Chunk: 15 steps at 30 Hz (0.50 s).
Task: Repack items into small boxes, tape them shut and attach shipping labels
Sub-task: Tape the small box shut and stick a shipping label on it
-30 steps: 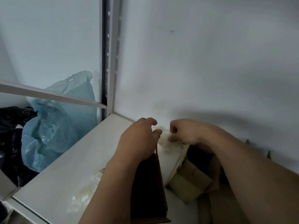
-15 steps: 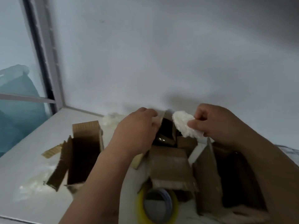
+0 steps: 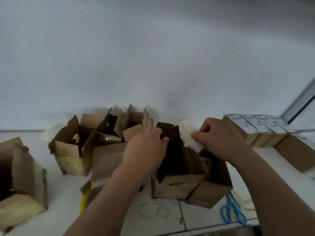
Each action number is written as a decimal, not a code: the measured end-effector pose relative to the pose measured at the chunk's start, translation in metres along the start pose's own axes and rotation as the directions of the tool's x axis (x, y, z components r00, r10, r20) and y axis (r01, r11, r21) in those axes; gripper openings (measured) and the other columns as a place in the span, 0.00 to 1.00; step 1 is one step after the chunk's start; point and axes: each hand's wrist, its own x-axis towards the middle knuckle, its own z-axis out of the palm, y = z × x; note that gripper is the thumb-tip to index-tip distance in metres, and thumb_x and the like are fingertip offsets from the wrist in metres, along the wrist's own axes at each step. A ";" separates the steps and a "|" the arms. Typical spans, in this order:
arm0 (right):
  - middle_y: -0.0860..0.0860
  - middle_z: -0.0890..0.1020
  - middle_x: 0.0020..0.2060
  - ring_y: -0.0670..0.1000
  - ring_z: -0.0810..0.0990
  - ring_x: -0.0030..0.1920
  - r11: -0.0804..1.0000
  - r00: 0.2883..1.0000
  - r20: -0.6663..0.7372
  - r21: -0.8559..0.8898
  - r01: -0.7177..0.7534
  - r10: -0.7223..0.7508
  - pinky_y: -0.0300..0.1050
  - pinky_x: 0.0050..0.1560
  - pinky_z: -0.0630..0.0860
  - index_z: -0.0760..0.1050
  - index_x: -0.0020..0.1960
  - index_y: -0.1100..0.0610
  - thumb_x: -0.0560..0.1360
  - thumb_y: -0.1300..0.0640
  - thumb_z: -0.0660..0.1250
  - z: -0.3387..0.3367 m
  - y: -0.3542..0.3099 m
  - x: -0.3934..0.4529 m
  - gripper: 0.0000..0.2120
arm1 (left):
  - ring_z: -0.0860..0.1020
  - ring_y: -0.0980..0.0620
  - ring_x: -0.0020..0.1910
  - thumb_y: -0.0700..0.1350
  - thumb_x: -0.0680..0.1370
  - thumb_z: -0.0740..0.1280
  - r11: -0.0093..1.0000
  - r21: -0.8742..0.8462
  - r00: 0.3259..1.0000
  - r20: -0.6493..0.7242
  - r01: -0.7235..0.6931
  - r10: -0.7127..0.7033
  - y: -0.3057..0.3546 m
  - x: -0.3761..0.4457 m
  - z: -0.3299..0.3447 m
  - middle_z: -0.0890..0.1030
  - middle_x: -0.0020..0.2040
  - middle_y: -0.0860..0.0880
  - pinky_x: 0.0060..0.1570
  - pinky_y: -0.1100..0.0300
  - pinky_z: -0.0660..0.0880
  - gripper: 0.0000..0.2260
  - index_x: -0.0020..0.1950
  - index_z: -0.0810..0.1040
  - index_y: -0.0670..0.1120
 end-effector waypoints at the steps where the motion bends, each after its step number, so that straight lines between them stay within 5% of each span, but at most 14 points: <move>1: 0.48 0.78 0.34 0.47 0.75 0.37 1.000 1.000 0.000 -0.001 -0.023 0.023 0.43 0.34 0.66 0.72 0.38 0.55 0.72 0.50 0.71 -0.003 0.008 0.001 0.11 | 0.72 0.55 0.54 0.55 0.83 0.56 0.998 0.067 0.999 -0.029 -0.019 0.021 0.004 0.000 0.001 0.76 0.55 0.54 0.53 0.61 0.69 0.12 0.58 0.75 0.52; 3: 0.48 0.77 0.34 0.48 0.75 0.37 0.998 0.998 0.000 -0.004 -0.065 0.065 0.44 0.34 0.66 0.72 0.38 0.55 0.72 0.51 0.71 -0.007 0.023 0.002 0.11 | 0.70 0.52 0.64 0.54 0.83 0.57 0.981 0.171 0.989 -0.102 -0.092 0.111 0.017 -0.001 -0.002 0.77 0.61 0.53 0.64 0.57 0.67 0.14 0.61 0.77 0.50; 6: 0.51 0.78 0.35 0.50 0.76 0.38 0.992 0.992 -0.004 0.014 -0.125 0.125 0.44 0.34 0.67 0.73 0.37 0.56 0.72 0.52 0.71 -0.008 0.047 -0.004 0.11 | 0.76 0.55 0.55 0.50 0.82 0.62 0.958 -0.021 0.942 -0.189 -0.287 0.278 0.056 -0.010 -0.011 0.79 0.55 0.54 0.57 0.61 0.72 0.10 0.58 0.79 0.49; 9: 0.50 0.78 0.36 0.48 0.75 0.38 0.986 0.986 0.014 0.021 -0.164 0.164 0.42 0.33 0.65 0.72 0.37 0.56 0.72 0.52 0.71 -0.004 0.065 -0.009 0.11 | 0.75 0.57 0.53 0.51 0.84 0.56 0.920 -0.241 0.922 0.163 -0.308 0.351 0.094 -0.025 0.000 0.77 0.57 0.55 0.57 0.59 0.74 0.12 0.62 0.75 0.52; 12: 0.48 0.77 0.36 0.47 0.73 0.39 0.985 0.984 0.043 -0.008 -0.174 0.174 0.39 0.33 0.64 0.71 0.38 0.54 0.72 0.52 0.70 0.006 0.081 -0.014 0.10 | 0.75 0.52 0.57 0.48 0.83 0.57 0.907 0.008 0.846 0.363 -0.421 0.390 0.114 -0.029 0.024 0.76 0.60 0.50 0.59 0.56 0.73 0.11 0.64 0.72 0.50; 15: 0.48 0.76 0.39 0.49 0.74 0.42 0.984 0.986 0.073 -0.099 -0.145 0.152 0.42 0.38 0.68 0.71 0.44 0.54 0.75 0.50 0.66 0.016 0.093 -0.017 0.08 | 0.77 0.49 0.52 0.49 0.84 0.57 0.811 0.388 0.872 0.402 -0.439 0.280 0.108 -0.026 0.031 0.77 0.55 0.48 0.49 0.54 0.73 0.09 0.60 0.73 0.49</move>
